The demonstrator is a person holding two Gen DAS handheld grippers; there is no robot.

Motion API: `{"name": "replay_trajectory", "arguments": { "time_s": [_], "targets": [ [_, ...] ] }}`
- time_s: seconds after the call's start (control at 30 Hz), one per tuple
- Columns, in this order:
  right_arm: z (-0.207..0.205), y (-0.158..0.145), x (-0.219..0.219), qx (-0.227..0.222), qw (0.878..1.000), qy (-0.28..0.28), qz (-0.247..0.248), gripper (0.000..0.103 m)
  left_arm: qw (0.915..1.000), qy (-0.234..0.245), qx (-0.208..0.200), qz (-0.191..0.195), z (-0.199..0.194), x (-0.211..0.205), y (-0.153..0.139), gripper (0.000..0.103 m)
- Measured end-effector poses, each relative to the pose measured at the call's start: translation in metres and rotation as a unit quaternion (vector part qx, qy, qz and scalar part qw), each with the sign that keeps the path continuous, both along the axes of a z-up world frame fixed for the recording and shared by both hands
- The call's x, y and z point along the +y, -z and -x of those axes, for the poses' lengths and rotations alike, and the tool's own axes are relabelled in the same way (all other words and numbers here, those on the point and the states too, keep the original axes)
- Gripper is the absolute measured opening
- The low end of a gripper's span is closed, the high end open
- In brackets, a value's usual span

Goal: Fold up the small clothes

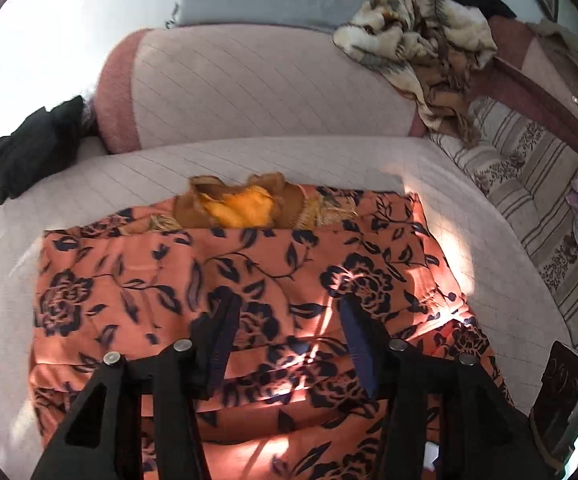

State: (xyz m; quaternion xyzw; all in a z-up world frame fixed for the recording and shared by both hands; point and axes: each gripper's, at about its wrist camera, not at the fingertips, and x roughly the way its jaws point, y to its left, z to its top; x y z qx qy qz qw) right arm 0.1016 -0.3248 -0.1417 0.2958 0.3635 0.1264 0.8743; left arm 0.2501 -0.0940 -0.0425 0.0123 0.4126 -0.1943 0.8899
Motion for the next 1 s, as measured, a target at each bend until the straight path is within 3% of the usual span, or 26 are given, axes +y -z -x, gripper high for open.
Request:
{"name": "replay_trajectory", "arguments": {
  "time_s": [0.03, 0.07, 0.13, 0.2, 0.33, 0.43, 0.5, 0.53, 0.57, 0.6, 0.63, 0.7, 0.77, 0.83, 0.87, 0.9, 0.97, 1.0],
  "targets": [
    [0.0, -0.001, 0.0, 0.001, 1.0, 0.001, 0.002, 0.098, 0.9997, -0.017, -0.017, 0.004, 0.001, 0.018, -0.007, 0.073],
    [0.002, -0.004, -0.001, 0.002, 1.0, 0.005, -0.001, 0.098, 0.9988, -0.038, -0.032, 0.0, 0.004, 0.037, -0.009, 0.078],
    [0.006, -0.016, -0.01, -0.004, 1.0, 0.017, -0.021, 0.098, 0.9959, -0.075, -0.047, -0.017, 0.004, 0.074, -0.004, 0.078],
    [0.01, -0.033, -0.025, -0.018, 0.998, 0.042, -0.038, 0.098, 0.9929, -0.112, -0.029, -0.026, 0.001, 0.109, 0.011, 0.078],
    [-0.019, -0.058, -0.051, -0.01, 0.996, 0.054, -0.064, 0.098, 0.9839, -0.178, 0.009, 0.008, -0.01, 0.161, 0.042, 0.078],
    [-0.068, -0.056, -0.057, 0.005, 0.984, -0.025, -0.176, 0.099, 0.9802, -0.193, 0.015, 0.043, -0.017, 0.174, 0.054, 0.078],
    [-0.095, -0.044, -0.058, 0.023, 0.988, -0.023, -0.148, 0.098, 0.9788, -0.196, 0.058, 0.005, -0.033, 0.17, 0.074, 0.078],
    [-0.105, -0.026, -0.06, 0.059, 0.99, -0.006, -0.125, 0.098, 0.9743, -0.205, 0.09, -0.025, -0.039, 0.172, 0.088, 0.079],
    [-0.11, 0.0, -0.07, 0.12, 0.985, 0.038, -0.122, 0.092, 0.9753, -0.206, 0.077, -0.018, -0.037, 0.174, 0.086, 0.08],
    [-0.104, 0.015, -0.079, 0.123, 0.976, 0.068, -0.166, 0.091, 0.9743, -0.213, 0.071, -0.021, -0.034, 0.175, 0.08, 0.08],
    [-0.099, 0.007, -0.08, 0.104, 0.977, 0.073, -0.173, 0.091, 0.9732, -0.218, 0.066, -0.028, -0.032, 0.176, 0.074, 0.079],
    [-0.097, -0.019, -0.073, 0.084, 0.987, 0.054, -0.125, 0.092, 0.9752, -0.218, 0.035, -0.01, -0.027, 0.181, 0.06, 0.079],
    [-0.101, -0.037, -0.064, 0.061, 0.992, 0.026, -0.11, 0.092, 0.9781, -0.207, 0.023, 0.007, -0.028, 0.181, 0.051, 0.079],
    [-0.112, -0.044, -0.062, 0.042, 0.991, -0.005, -0.126, 0.092, 0.9786, -0.201, 0.028, -0.032, -0.038, 0.175, 0.059, 0.079],
    [-0.116, -0.041, -0.063, 0.038, 0.99, -0.016, -0.137, 0.094, 0.9732, -0.215, 0.05, -0.064, -0.046, 0.175, 0.071, 0.079],
    [-0.123, -0.031, -0.065, 0.047, 0.989, -0.017, -0.139, 0.094, 0.9676, -0.23, 0.08, -0.069, -0.053, 0.182, 0.082, 0.079],
    [-0.135, 0.003, -0.075, 0.116, 0.986, 0.029, -0.116, 0.09, 0.9669, -0.246, 0.063, -0.022, -0.045, 0.194, 0.075, 0.08],
    [-0.135, 0.008, -0.078, 0.116, 0.983, 0.037, -0.138, 0.09, 0.9668, -0.25, 0.051, -0.015, -0.04, 0.195, 0.069, 0.08]
  ]
}}
